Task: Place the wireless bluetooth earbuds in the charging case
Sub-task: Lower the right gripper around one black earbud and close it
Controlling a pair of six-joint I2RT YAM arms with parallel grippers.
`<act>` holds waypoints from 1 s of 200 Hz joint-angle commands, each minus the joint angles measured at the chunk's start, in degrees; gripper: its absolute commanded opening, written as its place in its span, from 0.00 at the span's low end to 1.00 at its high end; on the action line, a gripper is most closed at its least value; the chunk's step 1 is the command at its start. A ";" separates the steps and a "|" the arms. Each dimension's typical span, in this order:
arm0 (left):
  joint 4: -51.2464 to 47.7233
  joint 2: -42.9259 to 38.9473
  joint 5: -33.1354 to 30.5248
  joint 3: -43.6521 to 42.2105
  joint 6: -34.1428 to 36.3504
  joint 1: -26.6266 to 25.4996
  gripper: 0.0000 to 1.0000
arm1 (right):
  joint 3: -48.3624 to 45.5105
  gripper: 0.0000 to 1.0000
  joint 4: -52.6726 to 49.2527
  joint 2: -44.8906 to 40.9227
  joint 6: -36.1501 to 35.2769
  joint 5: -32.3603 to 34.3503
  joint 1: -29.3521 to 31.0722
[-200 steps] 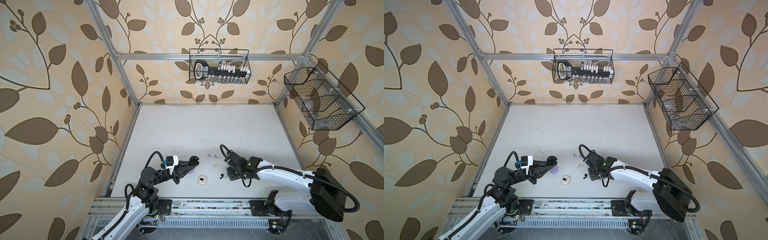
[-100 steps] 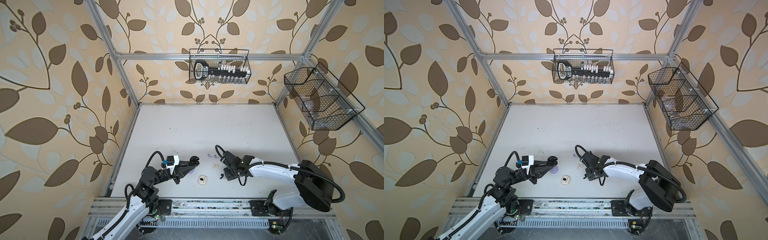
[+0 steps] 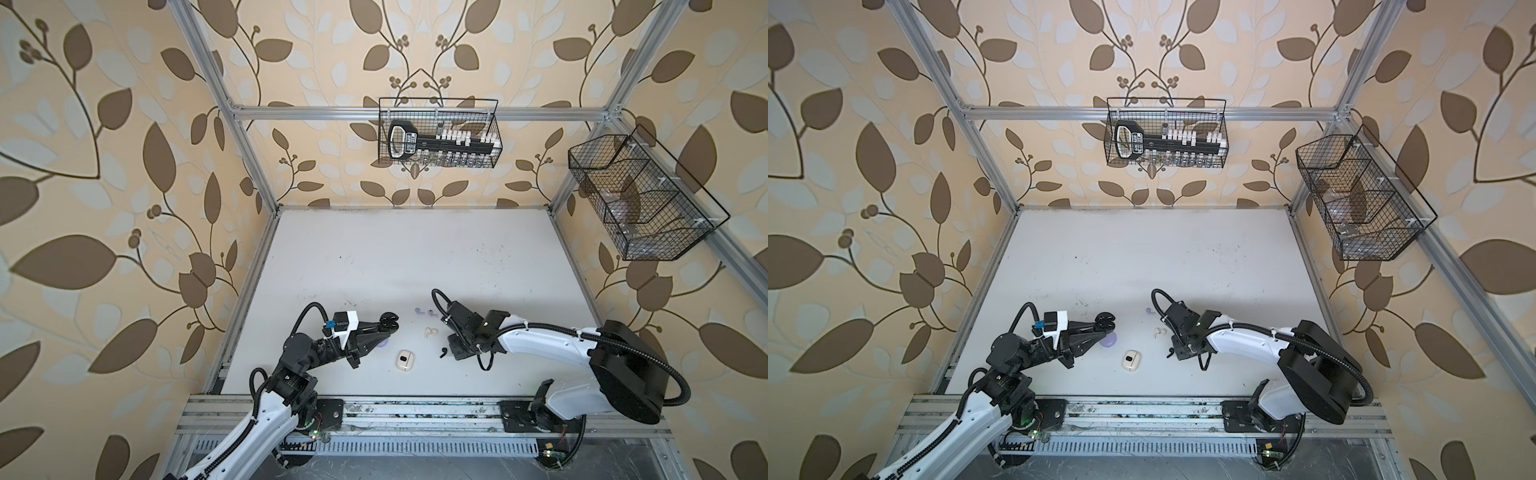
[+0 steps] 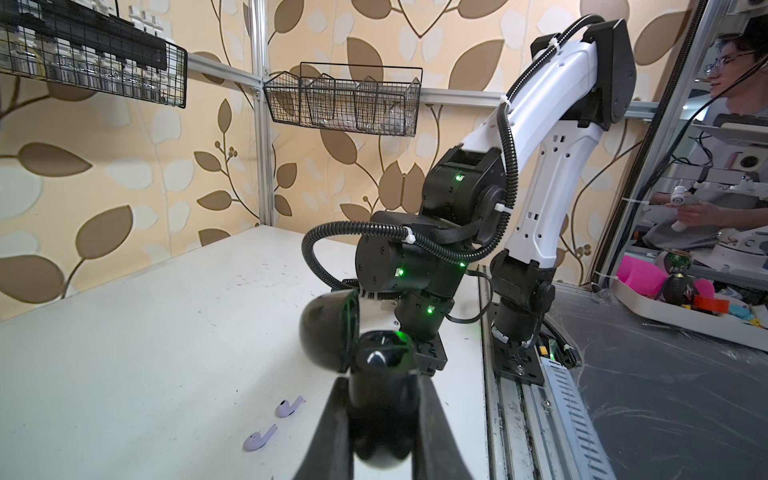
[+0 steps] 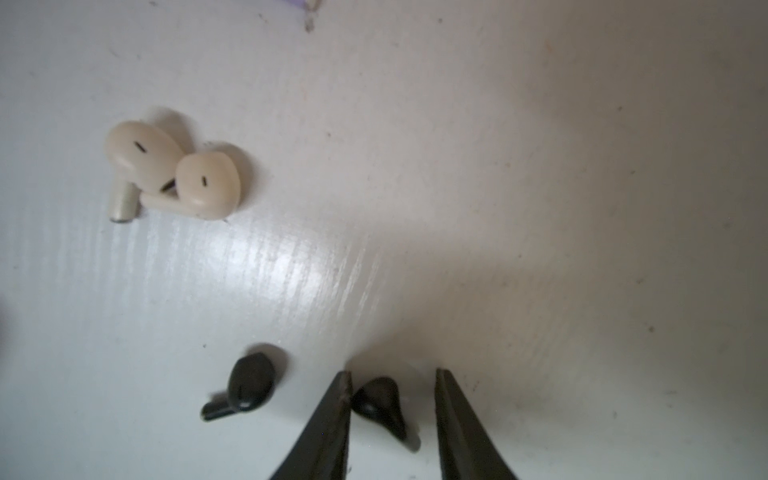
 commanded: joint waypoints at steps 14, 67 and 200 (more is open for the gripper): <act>2.70 0.22 -0.24 0.23 0.78 -0.41 0.00 | -1.63 0.31 -0.10 -1.90 1.33 0.82 0.01; 2.77 0.31 -0.15 0.34 0.69 -0.48 0.00 | -2.74 0.29 0.27 -2.50 2.18 0.86 0.29; 2.73 0.13 0.07 0.34 0.60 -0.46 0.00 | -3.02 0.30 0.03 -3.36 3.84 1.62 1.72</act>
